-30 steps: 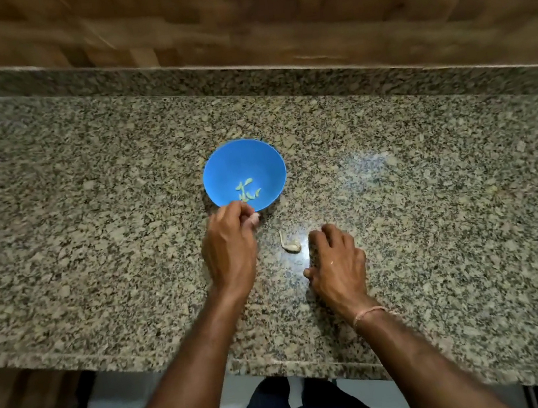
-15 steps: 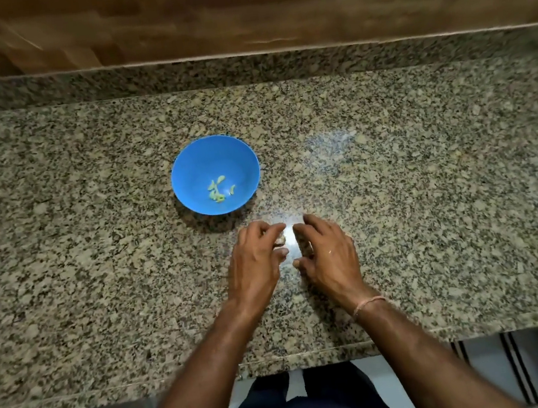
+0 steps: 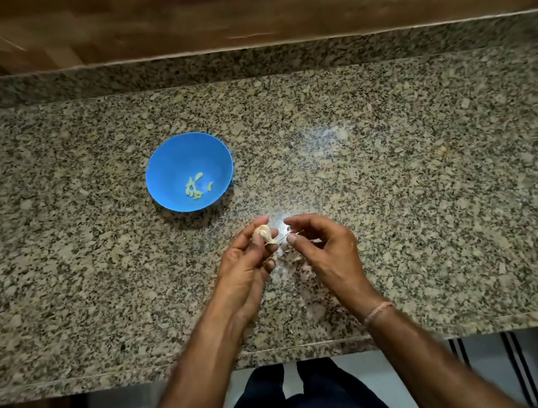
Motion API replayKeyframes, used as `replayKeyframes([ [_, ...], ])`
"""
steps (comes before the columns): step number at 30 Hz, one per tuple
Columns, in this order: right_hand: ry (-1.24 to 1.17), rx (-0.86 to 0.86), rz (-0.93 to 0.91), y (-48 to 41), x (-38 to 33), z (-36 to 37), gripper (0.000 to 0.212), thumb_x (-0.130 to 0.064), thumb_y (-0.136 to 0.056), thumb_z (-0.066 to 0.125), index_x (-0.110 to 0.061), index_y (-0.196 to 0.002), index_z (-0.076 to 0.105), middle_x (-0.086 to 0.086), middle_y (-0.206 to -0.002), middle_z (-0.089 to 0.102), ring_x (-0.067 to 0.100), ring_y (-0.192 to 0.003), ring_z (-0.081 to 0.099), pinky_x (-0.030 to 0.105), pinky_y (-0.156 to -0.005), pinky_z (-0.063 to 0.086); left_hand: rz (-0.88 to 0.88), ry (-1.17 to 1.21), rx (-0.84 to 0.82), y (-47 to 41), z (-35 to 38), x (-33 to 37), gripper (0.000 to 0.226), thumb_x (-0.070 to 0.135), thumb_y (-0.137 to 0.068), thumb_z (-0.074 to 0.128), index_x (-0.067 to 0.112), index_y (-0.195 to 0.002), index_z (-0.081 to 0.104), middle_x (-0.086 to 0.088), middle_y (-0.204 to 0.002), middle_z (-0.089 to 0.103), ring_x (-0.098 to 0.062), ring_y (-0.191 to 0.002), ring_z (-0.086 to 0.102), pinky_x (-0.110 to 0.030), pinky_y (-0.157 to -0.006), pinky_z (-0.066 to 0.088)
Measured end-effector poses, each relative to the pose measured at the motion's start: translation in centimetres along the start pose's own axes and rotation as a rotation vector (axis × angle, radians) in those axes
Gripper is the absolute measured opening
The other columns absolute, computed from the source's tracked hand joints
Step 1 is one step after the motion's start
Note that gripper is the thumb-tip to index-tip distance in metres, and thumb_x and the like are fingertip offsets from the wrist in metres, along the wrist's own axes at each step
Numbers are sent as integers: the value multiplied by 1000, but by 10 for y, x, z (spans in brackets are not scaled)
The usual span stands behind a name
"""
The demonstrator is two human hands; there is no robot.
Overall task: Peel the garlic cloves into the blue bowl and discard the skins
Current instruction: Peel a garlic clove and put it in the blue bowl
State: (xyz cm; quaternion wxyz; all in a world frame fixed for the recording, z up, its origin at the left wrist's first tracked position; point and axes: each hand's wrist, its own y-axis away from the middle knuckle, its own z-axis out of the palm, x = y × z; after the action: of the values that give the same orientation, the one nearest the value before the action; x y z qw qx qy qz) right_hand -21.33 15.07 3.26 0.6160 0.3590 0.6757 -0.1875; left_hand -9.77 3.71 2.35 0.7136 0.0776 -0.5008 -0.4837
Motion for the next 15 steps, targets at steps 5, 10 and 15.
replayKeyframes([
  [5,-106,-85,-21,0,-17,-8,24,-18,-92,79,-20,-115,76,-4,-110,76,14,-104,73,40,-90,63,89,59,-34,17,27,0,33,17,-91,61,14,-123,67,0,-109,77,-4,-85,70,-18,-64,52],
  [10,-38,-56,-124,4,-20,-13,26,-35,-91,78,-26,-115,76,-8,-114,71,13,-105,69,33,-87,60,309,-218,62,28,30,-4,23,15,-98,64,17,-119,73,-6,-122,75,-14,-104,70,-21,-78,55],
  [15,150,-11,-259,4,-16,-14,14,-38,-90,77,-29,-101,75,-16,-104,67,9,-103,62,28,-84,50,428,-365,108,34,35,-11,29,3,-99,64,9,-126,72,-1,-123,75,-16,-119,69,-30,-94,59],
])
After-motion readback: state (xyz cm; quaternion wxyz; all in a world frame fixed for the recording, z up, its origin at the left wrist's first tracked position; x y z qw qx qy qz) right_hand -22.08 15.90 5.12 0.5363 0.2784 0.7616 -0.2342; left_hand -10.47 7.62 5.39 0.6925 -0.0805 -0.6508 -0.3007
